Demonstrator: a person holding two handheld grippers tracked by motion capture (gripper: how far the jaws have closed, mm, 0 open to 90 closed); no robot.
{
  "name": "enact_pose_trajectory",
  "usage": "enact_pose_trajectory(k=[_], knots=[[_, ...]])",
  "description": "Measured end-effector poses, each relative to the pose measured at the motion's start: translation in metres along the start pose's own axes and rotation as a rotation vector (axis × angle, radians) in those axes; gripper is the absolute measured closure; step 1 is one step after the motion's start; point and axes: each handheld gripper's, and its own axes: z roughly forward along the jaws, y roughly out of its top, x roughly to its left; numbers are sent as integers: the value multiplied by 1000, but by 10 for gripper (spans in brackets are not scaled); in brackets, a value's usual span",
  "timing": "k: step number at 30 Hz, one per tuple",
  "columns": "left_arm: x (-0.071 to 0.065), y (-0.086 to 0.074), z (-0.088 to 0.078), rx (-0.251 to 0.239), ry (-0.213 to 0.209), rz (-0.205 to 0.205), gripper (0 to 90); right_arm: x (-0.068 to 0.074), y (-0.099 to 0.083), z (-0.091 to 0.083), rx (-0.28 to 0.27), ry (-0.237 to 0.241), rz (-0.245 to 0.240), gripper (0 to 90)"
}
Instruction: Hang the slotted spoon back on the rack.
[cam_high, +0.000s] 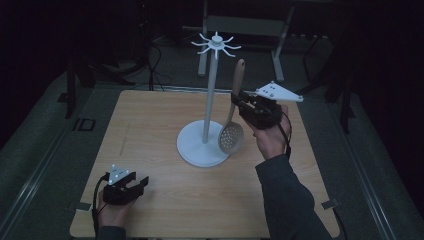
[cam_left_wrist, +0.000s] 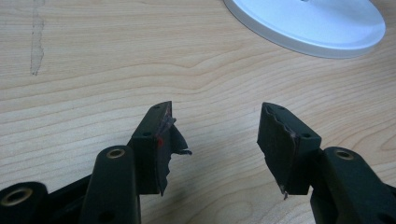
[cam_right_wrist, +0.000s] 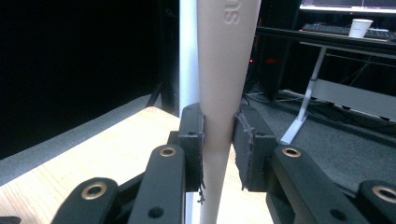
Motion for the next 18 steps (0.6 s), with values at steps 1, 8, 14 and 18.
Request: enact_pose_trajectory(k=[1, 8, 14, 18], knots=[[0, 0, 0, 0, 0, 0, 459, 1, 1, 0, -2, 2, -2, 741], [0, 0, 0, 1, 0, 0, 459, 2, 7, 3, -2, 0, 0, 741], [0, 0, 0, 1, -1, 1, 459, 2, 11, 5, -2, 0, -3, 741], [0, 0, 1, 2, -1, 1, 459, 3, 13, 6, 0, 0, -2, 741]])
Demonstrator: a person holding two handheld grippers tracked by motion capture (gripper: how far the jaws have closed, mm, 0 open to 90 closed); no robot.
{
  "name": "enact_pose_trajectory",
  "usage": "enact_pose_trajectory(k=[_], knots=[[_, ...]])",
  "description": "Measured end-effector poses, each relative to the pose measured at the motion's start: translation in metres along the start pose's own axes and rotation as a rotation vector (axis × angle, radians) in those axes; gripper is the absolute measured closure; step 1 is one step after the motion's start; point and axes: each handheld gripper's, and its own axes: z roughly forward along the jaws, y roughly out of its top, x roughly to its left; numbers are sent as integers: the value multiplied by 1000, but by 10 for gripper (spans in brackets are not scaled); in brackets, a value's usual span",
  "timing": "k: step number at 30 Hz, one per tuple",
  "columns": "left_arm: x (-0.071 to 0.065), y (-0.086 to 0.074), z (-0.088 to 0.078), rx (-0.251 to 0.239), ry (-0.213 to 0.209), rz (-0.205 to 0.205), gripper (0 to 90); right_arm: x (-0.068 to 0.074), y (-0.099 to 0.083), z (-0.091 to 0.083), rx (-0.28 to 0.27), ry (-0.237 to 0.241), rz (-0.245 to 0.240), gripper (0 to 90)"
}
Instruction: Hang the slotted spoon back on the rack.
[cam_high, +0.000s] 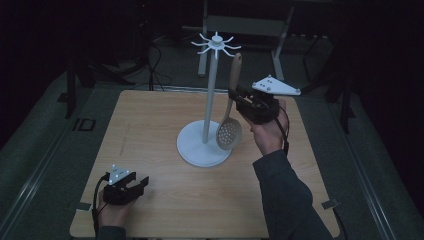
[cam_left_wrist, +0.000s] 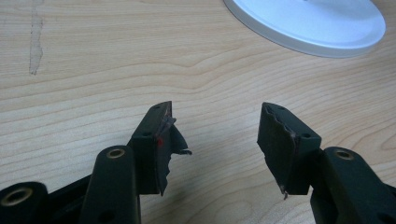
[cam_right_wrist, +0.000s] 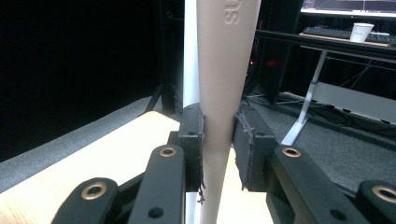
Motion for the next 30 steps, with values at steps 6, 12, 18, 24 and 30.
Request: enact_pose_trajectory(k=[6, 12, 18, 24, 30], knots=[[0, 0, 0, 2, 1, 1, 459, 1, 2, 2, 3, 5, 4, 741], [0, 0, 0, 3, 0, 2, 459, 2, 4, 6, 13, 6, 9, 741], [0, 0, 0, 1, 0, 0, 459, 3, 4, 9, 21, 7, 15, 741], [1, 0, -1, 1, 3, -2, 459, 3, 5, 12, 22, 8, 17, 741], [1, 0, -1, 0, 3, -3, 459, 3, 6, 14, 25, 11, 18, 741]])
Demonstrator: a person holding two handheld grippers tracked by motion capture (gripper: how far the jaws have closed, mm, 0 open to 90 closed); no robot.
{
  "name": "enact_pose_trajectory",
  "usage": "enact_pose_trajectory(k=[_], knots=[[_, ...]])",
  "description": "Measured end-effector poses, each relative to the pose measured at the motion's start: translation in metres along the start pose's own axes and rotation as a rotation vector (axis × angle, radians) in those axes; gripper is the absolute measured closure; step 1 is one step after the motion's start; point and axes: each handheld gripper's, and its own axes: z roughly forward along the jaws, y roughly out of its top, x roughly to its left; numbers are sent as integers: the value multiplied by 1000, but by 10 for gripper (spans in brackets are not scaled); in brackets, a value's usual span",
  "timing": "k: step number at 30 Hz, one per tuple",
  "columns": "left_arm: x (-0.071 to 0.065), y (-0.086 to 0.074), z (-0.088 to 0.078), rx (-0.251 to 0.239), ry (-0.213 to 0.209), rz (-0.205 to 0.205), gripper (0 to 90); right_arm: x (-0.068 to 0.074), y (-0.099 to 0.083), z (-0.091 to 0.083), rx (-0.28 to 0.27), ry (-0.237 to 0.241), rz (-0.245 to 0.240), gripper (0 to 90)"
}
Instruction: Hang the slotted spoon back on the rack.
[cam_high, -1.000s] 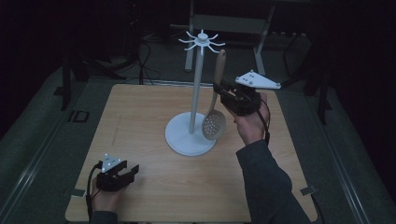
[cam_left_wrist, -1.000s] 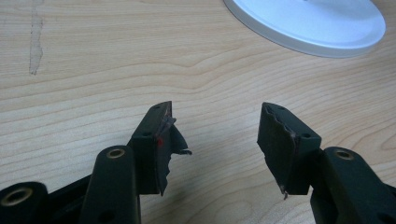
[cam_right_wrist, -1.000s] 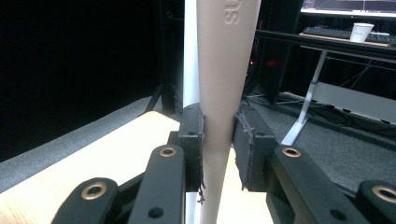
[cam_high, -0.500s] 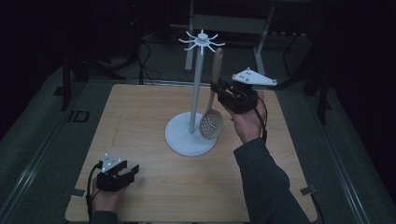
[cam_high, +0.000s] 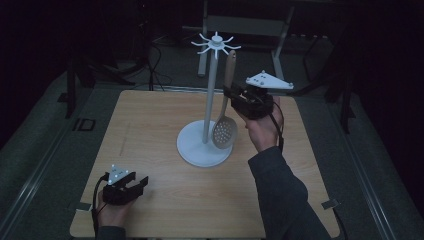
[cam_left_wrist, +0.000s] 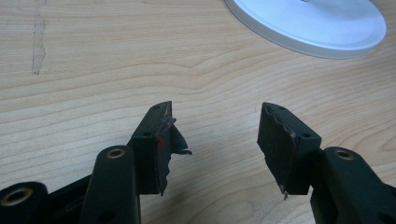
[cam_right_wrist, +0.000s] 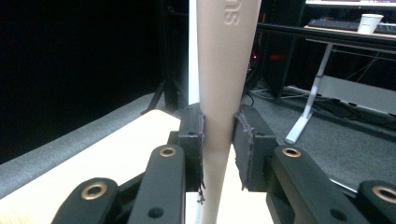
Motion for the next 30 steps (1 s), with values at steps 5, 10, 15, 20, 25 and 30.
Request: enact_pose_trajectory(k=[5, 10, 15, 20, 25, 30], knots=[[0, 0, 0, 0, -1, 3, 459, -1, -1, 3, 4, 0, 3, 741], [0, 0, 0, -1, -1, 1, 459, -1, -1, 6, 1, 12, 19, 741], [0, 0, 0, -3, -1, 0, 459, 0, -1, 10, 4, 11, 23, 741], [0, 0, 0, -4, -1, -1, 459, 0, -1, 12, 6, 10, 28, 740], [0, 0, 0, -4, -1, -1, 459, 0, -1, 14, 7, 5, 23, 740], [0, 0, 0, -4, -1, 0, 459, 0, 0, 17, 12, 6, 24, 739]])
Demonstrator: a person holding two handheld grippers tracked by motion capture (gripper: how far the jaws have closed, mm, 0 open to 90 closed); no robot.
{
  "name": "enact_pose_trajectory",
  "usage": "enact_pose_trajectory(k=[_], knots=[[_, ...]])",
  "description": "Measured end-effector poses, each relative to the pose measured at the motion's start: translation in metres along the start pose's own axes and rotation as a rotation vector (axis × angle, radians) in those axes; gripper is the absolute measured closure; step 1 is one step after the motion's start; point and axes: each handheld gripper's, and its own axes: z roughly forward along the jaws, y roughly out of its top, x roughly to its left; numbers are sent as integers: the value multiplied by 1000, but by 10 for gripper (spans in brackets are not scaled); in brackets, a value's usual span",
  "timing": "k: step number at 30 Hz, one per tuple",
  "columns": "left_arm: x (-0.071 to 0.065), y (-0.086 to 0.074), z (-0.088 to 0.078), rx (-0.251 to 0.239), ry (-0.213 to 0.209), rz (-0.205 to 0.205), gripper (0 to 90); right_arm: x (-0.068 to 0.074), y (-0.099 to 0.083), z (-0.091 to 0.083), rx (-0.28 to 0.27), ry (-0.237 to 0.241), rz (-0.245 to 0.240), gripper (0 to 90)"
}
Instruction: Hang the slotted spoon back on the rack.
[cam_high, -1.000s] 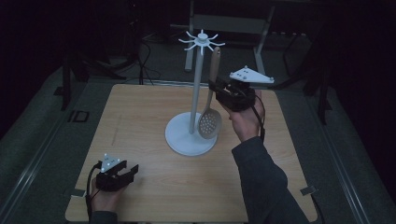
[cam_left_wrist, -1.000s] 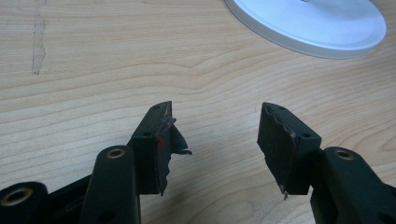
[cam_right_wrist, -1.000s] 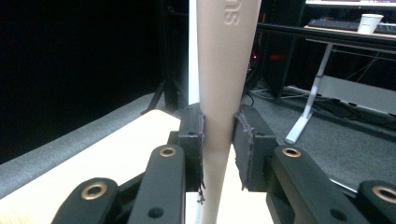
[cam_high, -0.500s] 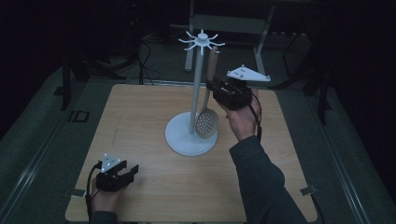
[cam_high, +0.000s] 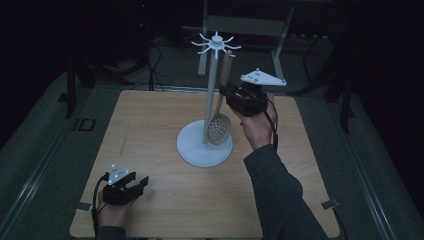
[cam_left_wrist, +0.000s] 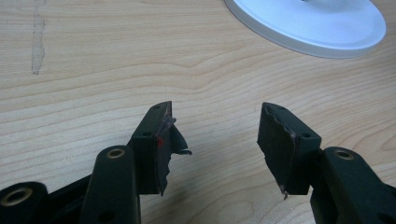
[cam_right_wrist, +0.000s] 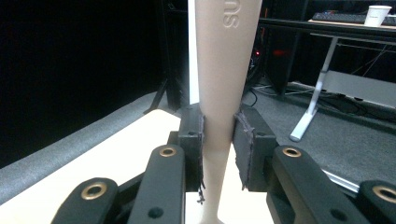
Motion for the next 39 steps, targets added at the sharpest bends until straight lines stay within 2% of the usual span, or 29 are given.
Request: enact_pose_trajectory(k=[14, 21, 27, 31, 35, 39], knots=[[0, 0, 1, 2, -1, 3, 459, -1, -1, 1, 3, 21, 5, 723], [-1, 0, 1, 5, -1, 6, 459, -1, -1, 1, -10, 15, -26, 609], [-1, 0, 1, 8, -2, 9, 459, 3, -1, 2, 5, -14, -48, 448], [-1, 0, 1, 8, -2, 9, 458, 2, -1, 2, 12, -36, -39, 367], [-1, 0, 1, 9, -3, 9, 458, 0, -2, 0, 20, -55, -32, 317], [0, 0, 1, 6, -2, 7, 458, -5, -6, -4, 22, -64, -32, 308]])
